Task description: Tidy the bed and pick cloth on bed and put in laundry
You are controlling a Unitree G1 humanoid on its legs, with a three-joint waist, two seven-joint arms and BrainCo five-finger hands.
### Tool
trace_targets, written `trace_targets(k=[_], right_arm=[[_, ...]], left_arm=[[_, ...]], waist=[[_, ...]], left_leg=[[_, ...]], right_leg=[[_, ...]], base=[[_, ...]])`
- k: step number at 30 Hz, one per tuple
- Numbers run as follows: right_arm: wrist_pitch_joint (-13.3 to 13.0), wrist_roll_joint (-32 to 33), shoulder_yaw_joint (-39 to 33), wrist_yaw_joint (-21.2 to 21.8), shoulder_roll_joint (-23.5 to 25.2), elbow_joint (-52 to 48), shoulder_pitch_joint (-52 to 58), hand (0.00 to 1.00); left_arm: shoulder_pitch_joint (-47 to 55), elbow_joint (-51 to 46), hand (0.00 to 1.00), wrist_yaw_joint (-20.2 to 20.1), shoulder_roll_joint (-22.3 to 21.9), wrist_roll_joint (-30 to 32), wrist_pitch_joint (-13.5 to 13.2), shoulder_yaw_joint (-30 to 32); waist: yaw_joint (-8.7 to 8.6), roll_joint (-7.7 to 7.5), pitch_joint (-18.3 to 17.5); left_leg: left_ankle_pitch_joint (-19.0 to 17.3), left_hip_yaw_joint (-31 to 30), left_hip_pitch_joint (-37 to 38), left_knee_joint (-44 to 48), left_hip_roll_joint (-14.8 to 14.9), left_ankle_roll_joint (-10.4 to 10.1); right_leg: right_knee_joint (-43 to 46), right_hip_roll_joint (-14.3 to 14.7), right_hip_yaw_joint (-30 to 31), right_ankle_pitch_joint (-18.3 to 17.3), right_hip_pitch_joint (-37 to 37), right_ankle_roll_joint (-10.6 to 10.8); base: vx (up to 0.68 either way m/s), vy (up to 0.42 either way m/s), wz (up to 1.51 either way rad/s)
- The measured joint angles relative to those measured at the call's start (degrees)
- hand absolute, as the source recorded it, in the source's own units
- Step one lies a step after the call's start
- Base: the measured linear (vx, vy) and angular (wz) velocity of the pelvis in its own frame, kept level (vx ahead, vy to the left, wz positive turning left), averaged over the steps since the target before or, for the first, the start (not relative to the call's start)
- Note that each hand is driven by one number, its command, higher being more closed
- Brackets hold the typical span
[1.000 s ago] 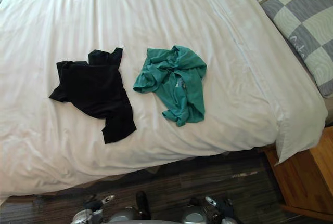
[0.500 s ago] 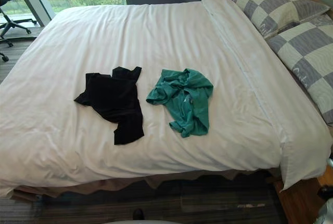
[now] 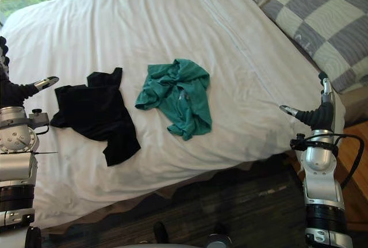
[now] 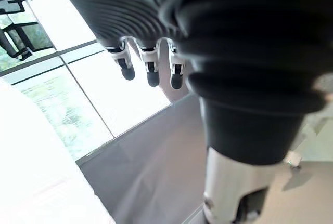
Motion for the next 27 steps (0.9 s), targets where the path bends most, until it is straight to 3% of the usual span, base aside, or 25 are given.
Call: trace_targets(k=[5,10,20,27], right_arm=[[-0.15,-2.01,0.16,-0.1,-0.05,-2.97,-4.95,0.0],[-0.17,-2.07,0.54,-0.69,0.44,-4.2,-5.12,0.0],[-0.13,-3.79,-3.0,-2.54,6.33,-4.58,-4.01,0.0],[-0.17,-3.76,-7.62,-2.59,9.68,-8.8,0.08,0.0]], left_arm=[[-10.21,3.41,0.0,0.42,0.42,7.81,3.1,-2.22],[-13.0,6.58,0.0,1.45,1.86,11.1,6.15,-2.0],[-16.6,7.71,0.0,3.8,3.71,15.62,11.29,3.07],[-19.46,5.23,0.0,4.05,5.78,18.05,14.0,7.04]], waist=[[-0.1,1.84,4.22],[-0.01,2.14,6.73],[0.3,1.9,11.78],[1.52,0.36,15.23]], left_leg=[[1.73,1.0,-4.86,0.01,1.15,0.05],[2.87,1.85,-7.75,0.0,1.31,0.08],[5.19,1.1,-12.3,-0.32,2.02,0.35],[6.42,-0.66,-15.85,-0.05,2.25,0.58]], right_leg=[[-0.83,1.1,2.24,3.28,-5.8,-0.83],[-2.01,1.36,4.03,4.91,-9.06,-0.88],[-1.7,2.8,4.01,6.62,-13.67,-0.82],[-1.21,3.05,2.4,6.81,-16.3,-0.88]], base=[[-0.09,-0.012,-0.24],[-0.08,-0.005,-0.18],[-0.08,-0.014,-0.01],[0.0,-0.003,0.13]])
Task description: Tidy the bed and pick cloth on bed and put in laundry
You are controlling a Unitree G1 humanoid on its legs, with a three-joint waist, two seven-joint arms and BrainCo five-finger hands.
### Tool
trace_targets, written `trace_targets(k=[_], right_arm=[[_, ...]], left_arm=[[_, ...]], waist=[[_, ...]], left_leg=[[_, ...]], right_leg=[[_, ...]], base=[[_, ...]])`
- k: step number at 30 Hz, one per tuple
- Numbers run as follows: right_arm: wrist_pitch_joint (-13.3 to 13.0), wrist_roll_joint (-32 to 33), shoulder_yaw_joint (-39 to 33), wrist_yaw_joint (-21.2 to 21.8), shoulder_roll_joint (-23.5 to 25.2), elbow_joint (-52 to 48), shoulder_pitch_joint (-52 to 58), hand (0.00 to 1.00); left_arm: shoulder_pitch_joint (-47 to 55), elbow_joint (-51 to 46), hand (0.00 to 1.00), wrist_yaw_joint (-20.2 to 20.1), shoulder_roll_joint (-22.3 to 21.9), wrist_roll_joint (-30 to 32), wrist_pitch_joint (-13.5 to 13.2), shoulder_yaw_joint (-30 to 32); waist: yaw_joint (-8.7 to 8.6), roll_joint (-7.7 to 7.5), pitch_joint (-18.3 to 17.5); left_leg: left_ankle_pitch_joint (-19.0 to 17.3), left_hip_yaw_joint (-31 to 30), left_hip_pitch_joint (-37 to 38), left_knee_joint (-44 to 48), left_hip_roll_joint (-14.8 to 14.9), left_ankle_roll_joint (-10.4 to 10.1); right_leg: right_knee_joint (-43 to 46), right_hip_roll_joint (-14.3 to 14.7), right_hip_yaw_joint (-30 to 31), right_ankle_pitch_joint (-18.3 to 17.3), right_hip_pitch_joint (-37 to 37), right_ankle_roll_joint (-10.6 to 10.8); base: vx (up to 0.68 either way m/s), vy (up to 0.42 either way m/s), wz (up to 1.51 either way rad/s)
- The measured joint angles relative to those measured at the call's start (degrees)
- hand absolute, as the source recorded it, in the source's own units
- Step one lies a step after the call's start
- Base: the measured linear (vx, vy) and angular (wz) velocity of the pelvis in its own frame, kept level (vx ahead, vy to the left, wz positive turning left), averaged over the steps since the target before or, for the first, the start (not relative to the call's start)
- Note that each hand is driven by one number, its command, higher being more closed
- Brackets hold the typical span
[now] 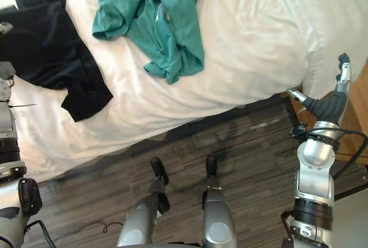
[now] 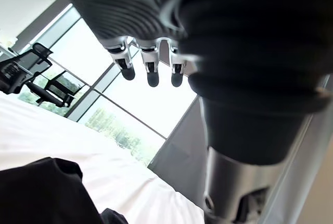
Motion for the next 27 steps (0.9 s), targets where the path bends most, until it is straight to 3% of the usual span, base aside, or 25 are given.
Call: trace_targets(k=[2,6,14,20,27], right_arm=[[-0.07,0.04,-1.26,0.0,0.07,-0.75,0.59,0.0],[-0.12,0.09,-2.22,-0.07,2.38,-5.23,2.39,0.0],[-0.27,0.1,-2.84,-0.33,5.51,-12.72,4.94,0.0],[-0.33,1.35,-3.25,-0.32,6.85,-18.43,5.96,0.0],[-1.27,3.02,-3.24,-0.29,8.82,-21.92,5.94,0.0]], left_arm=[[-0.77,-1.3,0.0,0.28,1.36,1.16,0.77,0.0],[-2.77,-4.71,0.0,1.07,2.29,1.88,1.31,0.05],[-2.76,-11.56,0.0,1.11,2.23,1.88,2.98,0.21],[-3.7,-16.46,0.0,1.1,0.76,2.01,3.38,0.13],[-4.68,-17.67,0.0,0.74,-4.88,1.82,4.64,0.01]], waist=[[0.36,-0.1,2.01],[1.63,-0.92,2.65],[2.04,-2.6,4.22],[2.07,-3.24,4.67],[2.02,-4.81,5.69]], left_leg=[[0.44,-0.91,-1.07,0.0,0.02,0.12],[1.05,-1.16,-4.15,0.02,0.43,-0.15],[1.05,0.42,-6.9,0.03,1.15,-0.16],[1.04,1.81,-9.99,0.03,2.41,-0.18],[1.0,4.66,-12.07,0.06,3.52,-0.23]], right_leg=[[0.05,0.0,-0.83,0.01,-0.53,-0.01],[0.15,0.25,-1.63,0.23,-3.31,-0.33],[-0.03,0.18,-1.4,0.73,-6.27,-0.45],[-1.25,1.24,-1.11,2.73,-9.46,-0.35],[-2.65,2.29,0.99,4.6,-12.35,-0.06]], base=[[0.0,0.0,0.17],[-0.01,-0.009,0.09],[0.0,-0.005,-0.05],[0.0,-0.021,-0.16],[0.01,-0.02,-0.22]])
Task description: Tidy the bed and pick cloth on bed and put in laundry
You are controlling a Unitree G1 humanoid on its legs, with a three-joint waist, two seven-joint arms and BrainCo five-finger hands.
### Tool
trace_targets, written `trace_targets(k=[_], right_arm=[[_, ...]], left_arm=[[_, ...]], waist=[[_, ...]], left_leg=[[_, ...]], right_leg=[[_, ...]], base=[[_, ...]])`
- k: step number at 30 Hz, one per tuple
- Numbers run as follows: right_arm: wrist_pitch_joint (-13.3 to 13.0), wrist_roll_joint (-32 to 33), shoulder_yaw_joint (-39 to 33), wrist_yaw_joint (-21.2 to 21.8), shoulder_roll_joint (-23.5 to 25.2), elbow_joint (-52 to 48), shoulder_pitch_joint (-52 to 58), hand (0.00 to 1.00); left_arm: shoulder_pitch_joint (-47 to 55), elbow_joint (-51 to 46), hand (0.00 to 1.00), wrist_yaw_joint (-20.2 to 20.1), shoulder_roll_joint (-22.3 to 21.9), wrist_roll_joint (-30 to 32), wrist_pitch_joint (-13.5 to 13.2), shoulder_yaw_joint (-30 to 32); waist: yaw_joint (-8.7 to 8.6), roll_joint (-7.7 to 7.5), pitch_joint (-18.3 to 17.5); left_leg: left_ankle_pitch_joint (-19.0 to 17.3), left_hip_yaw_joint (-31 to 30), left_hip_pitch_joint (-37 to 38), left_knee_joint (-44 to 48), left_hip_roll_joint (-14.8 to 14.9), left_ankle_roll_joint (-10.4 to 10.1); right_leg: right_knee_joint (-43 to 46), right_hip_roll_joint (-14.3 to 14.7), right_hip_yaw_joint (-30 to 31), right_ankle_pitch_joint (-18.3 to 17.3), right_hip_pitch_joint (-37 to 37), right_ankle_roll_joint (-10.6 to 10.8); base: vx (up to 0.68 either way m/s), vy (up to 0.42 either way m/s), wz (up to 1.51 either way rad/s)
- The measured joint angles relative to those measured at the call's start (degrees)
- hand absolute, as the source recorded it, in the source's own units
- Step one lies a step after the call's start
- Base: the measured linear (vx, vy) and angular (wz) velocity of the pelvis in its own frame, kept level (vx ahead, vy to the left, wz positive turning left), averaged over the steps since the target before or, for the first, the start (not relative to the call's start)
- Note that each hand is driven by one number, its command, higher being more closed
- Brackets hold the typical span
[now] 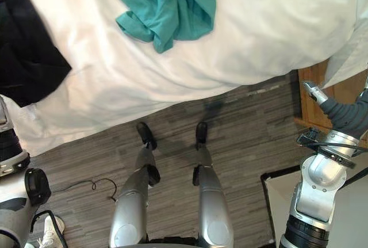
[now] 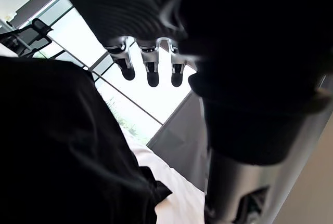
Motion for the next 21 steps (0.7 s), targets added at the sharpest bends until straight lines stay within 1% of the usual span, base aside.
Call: trace_targets(k=[1,2,4,5,7,8,11,13,14,15,16,17,18,19,20,21], right_arm=[[0.0,0.02,0.0,0.05,0.12,-0.34,0.0,0.0],[0.0,0.18,-0.01,0.17,0.12,-0.56,0.0,0.0],[0.0,1.38,-0.22,0.32,0.16,-0.91,0.2,0.0],[0.04,1.71,-0.76,0.45,0.3,-0.91,0.59,0.0],[0.04,2.07,-1.25,0.58,0.34,-0.92,0.78,0.0],[0.05,2.11,-1.59,0.68,0.4,-0.92,0.79,0.0],[0.06,2.52,-2.52,0.75,0.72,-0.92,1.2,0.0],[0.1,3.85,-3.03,1.87,0.91,-0.92,2.71,0.0],[0.11,3.84,-3.19,2.09,1.14,-0.92,3.06,0.0],[0.38,3.85,-3.44,2.55,1.66,-0.91,3.46,0.0],[1.09,3.85,-3.51,3.16,1.91,-0.91,3.45,0.0],[1.33,3.83,-3.53,3.37,1.91,-0.9,3.43,0.0],[1.41,3.82,-3.78,3.98,1.89,-0.9,3.41,0.0],[1.4,3.79,-4.17,4.53,1.63,-0.9,3.28,0.0],[1.4,3.75,-4.2,4.58,1.46,-0.9,3.15,0.0],[1.4,3.58,-4.19,4.77,1.01,-0.9,2.57,0.0]], left_arm=[[0.79,0.0,0.0,-0.53,-0.89,-0.02,0.29,0.02],[2.01,0.02,0.0,-1.79,-1.4,0.0,0.78,0.15],[4.34,0.16,0.0,-3.96,-2.34,-0.01,1.25,0.42],[6.86,0.11,0.0,-5.8,-4.02,-0.02,1.12,2.16],[9.11,-0.58,0.0,-7.23,-4.66,-0.04,1.01,4.97],[10.35,-0.67,1.0,-7.8,-4.69,-0.04,0.97,6.15],[14.02,-0.98,1.0,-9.23,-4.7,-0.25,0.82,7.91],[17.55,-3.0,1.0,-11.3,-5.43,-1.1,0.79,9.97],[18.37,-3.42,1.0,-11.7,-5.67,-1.11,0.79,10.39],[20.73,-4.59,1.0,-12.95,-6.5,-1.09,0.92,11.57],[23.84,-6.03,1.0,-14.27,-7.59,-1.05,1.02,12.65],[24.95,-6.74,1.0,-14.98,-8.1,-0.97,1.15,13.04],[27.02,-7.98,1.0,-16.25,-9.27,-0.9,1.34,13.42],[28.31,-9.1,1.0,-17.44,-10.44,-0.07,1.33,13.33],[28.67,-9.49,1.0,-17.71,-10.88,0.11,1.13,13.31],[29.58,-10.24,1.0,-18.43,-11.91,0.15,0.75,13.28]], waist=[[-0.12,-0.18,0.42],[0.07,-0.17,0.48],[-0.15,-0.12,0.52],[-0.13,-0.09,0.55],[-0.07,-0.09,0.55],[0.01,-0.06,0.57],[0.32,-0.04,0.57],[0.93,0.45,0.84],[1.08,0.58,0.91],[1.35,0.81,0.91],[1.53,0.98,0.88],[1.63,1.02,0.89],[2.17,1.08,0.85],[2.94,1.23,0.75],[2.98,1.37,0.68],[3.08,1.82,0.43]], left_leg=[[-0.03,0.5,-0.03,0.0,0.38,-0.04],[-0.09,0.9,-0.29,0.0,1.1,-0.12],[-0.1,1.05,-0.52,0.0,1.44,-0.14],[-0.15,1.16,-0.48,0.0,1.66,-0.21],[-0.17,1.46,-0.37,0.0,1.83,-0.23],[-0.26,1.66,-0.24,0.0,1.83,-0.35],[-0.44,2.06,0.06,0.0,1.83,-0.6],[-0.53,2.03,0.77,0.0,1.83,-0.72],[-0.58,2.03,1.02,-0.01,1.83,-0.78],[-0.77,2.03,1.7,-0.02,1.83,-1.02],[-1.29,2.04,2.61,-0.05,1.83,-1.69],[-1.54,2.06,2.99,-0.06,1.83,-2.0],[-1.75,2.1,3.75,-0.08,1.83,-2.19],[-1.82,2.05,4.22,-0.09,1.83,-2.23],[-1.81,1.99,4.3,-0.09,1.82,-2.24],[-1.55,1.61,4.37,-0.04,1.74,-2.08]], right_leg=[[-0.2,0.34,0.4,0.46,-0.15,0.31],[-0.67,0.98,0.57,1.86,-0.55,0.66],[-0.69,1.33,0.61,2.11,-0.88,0.79],[-0.69,1.54,0.64,2.11,-0.9,0.79],[-0.69,1.68,0.65,2.11,-0.9,0.78],[-0.69,1.68,0.7,2.11,-0.9,0.79],[-0.66,1.65,0.78,2.11,-0.83,0.78],[-0.69,1.64,0.72,2.11,-0.05,0.78],[-0.68,1.63,0.7,2.11,0.21,0.78],[-0.69,1.6,0.66,2.1,0.9,0.77],[-0.69,1.57,0.59,2.09,1.87,0.76],[-0.72,1.55,0.56,2.08,2.27,0.75],[-0.74,1.53,0.48,2.07,3.01,0.74],[-0.74,1.49,0.24,2.06,3.62,0.74],[-0.74,1.46,0.05,2.06,3.81,0.73],[-0.72,1.35,-0.83,1.9,4.26,0.5]], base=[[0.02,-0.025,-0.28],[0.01,-0.018,-0.3],[0.01,-0.007,-0.15],[0.01,-0.003,-0.04],[0.01,-0.004,-0.06],[0.01,-0.002,-0.07],[0.0,0.005,-0.07],[0.0,0.0,0.0],[0.0,0.0,0.03],[0.0,0.002,0.04],[0.0,0.003,0.05],[0.01,0.003,0.06],[0.01,0.0,0.08],[0.01,-0.003,0.1],[0.02,-0.007,0.2],[0.03,-0.006,0.38]])
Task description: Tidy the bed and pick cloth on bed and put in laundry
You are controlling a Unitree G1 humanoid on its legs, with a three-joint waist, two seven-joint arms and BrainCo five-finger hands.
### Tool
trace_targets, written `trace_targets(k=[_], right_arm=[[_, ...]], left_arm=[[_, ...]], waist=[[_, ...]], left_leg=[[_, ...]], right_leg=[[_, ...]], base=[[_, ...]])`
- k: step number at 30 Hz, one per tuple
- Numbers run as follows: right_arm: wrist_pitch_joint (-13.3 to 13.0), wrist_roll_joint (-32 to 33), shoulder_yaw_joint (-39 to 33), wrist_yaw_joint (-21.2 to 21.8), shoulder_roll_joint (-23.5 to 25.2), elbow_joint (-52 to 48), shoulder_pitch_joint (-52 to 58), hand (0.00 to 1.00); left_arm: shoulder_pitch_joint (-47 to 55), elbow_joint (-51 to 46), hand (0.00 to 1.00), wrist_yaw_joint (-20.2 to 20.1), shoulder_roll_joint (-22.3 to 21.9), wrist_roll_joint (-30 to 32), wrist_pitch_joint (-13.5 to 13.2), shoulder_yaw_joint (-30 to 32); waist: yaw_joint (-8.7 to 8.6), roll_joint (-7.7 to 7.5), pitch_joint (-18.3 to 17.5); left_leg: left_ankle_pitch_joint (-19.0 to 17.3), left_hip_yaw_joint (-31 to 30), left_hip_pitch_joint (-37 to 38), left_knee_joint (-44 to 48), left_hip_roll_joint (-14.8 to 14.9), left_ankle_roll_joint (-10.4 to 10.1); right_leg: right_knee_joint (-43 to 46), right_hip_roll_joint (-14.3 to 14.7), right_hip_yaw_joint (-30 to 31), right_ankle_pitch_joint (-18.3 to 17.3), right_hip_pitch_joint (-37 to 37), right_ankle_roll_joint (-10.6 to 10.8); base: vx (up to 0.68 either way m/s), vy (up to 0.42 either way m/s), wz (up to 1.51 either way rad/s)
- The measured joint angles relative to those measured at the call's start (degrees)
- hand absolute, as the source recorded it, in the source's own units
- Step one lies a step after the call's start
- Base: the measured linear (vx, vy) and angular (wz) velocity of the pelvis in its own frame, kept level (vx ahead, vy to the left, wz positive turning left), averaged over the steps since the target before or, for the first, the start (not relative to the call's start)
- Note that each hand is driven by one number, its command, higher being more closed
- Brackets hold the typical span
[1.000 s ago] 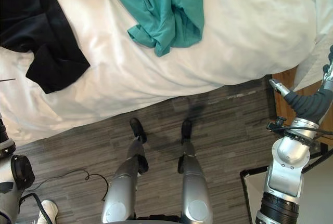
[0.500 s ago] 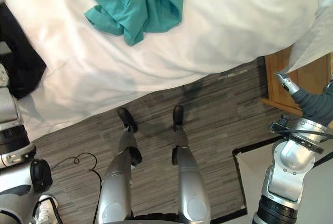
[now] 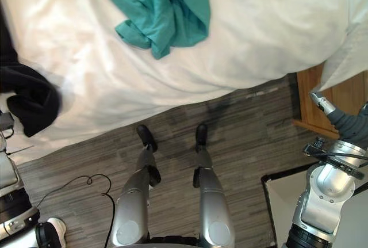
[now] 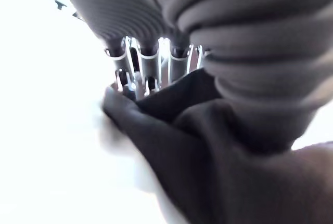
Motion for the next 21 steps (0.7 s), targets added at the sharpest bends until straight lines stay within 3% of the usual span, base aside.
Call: trace_targets(k=[1,7,12,21], right_arm=[[-0.01,-0.35,0.0,0.22,-0.36,0.08,-0.96,0.0],[-0.14,-4.7,2.86,0.83,-7.06,7.27,-10.34,0.0],[-0.09,-8.28,5.68,0.85,-12.5,14.88,-17.38,0.0],[1.33,-9.31,12.94,0.96,-20.66,25.84,-27.29,0.0]], left_arm=[[0.99,-0.56,1.0,-0.28,-0.82,-0.17,-0.37,-0.11],[4.19,-0.64,1.0,-0.05,-2.82,-4.12,-6.29,-1.42],[5.19,-0.59,1.0,-0.05,-2.87,-8.81,-9.63,-2.79],[9.72,-5.83,1.0,-1.43,-1.28,-29.53,-14.31,-2.77]], waist=[[-0.14,0.08,-0.06],[0.04,0.14,-0.86],[-0.12,1.59,-2.63],[0.0,2.14,-3.13]], left_leg=[[0.82,-0.99,0.31,0.04,-0.54,0.02],[2.25,-4.68,1.95,0.04,-1.14,-0.7],[3.39,-7.79,2.04,0.0,-1.63,0.03],[3.98,-9.17,2.05,-0.32,-2.38,0.7]], right_leg=[[0.03,-0.47,-0.46,-0.9,0.95,-1.14],[0.2,-0.86,-3.63,-3.66,4.47,-2.32],[0.42,-0.73,-5.75,-4.18,5.69,-2.68],[1.25,-1.38,-6.32,-4.19,5.88,-2.69]], base=[[0.03,-0.004,0.43],[0.0,-0.038,0.35],[-0.03,-0.031,0.21],[-0.03,0.004,0.06]])
